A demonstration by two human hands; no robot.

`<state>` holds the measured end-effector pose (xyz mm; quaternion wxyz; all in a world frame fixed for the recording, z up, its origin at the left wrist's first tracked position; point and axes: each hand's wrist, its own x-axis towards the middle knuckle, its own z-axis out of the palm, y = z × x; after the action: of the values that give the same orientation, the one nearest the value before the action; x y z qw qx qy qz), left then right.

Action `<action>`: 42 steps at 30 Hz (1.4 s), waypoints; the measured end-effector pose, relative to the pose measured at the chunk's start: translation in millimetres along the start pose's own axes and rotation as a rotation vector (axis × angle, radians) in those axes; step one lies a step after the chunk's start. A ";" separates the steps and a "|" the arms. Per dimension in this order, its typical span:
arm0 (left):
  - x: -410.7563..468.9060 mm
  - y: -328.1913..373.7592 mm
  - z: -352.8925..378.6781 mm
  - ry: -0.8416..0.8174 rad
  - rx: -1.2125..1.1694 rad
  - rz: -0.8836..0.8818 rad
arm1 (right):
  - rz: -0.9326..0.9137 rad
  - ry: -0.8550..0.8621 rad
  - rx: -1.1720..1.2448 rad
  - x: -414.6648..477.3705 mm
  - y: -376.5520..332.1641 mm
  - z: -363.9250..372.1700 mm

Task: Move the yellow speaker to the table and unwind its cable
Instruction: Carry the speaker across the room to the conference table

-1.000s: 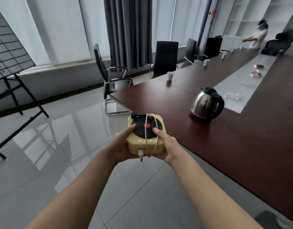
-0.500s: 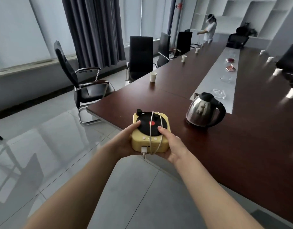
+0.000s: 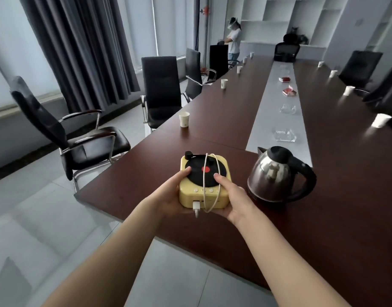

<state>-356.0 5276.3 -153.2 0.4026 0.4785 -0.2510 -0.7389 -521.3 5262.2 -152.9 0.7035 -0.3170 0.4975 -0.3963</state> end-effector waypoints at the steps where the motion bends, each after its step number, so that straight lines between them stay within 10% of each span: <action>1: 9.0 7.4 -1.2 -0.008 0.011 -0.004 | -0.001 0.005 0.002 7.9 -5.4 1.0; 42: 482.7 220.1 2.6 -0.373 0.272 -0.354 | -0.170 0.797 0.574 401.9 -139.1 -19.0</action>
<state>-385.4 4752.2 -229.4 0.1464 0.4204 -0.3303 -0.8323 -496.4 4842.9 -222.0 0.4827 0.0261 0.5707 -0.6638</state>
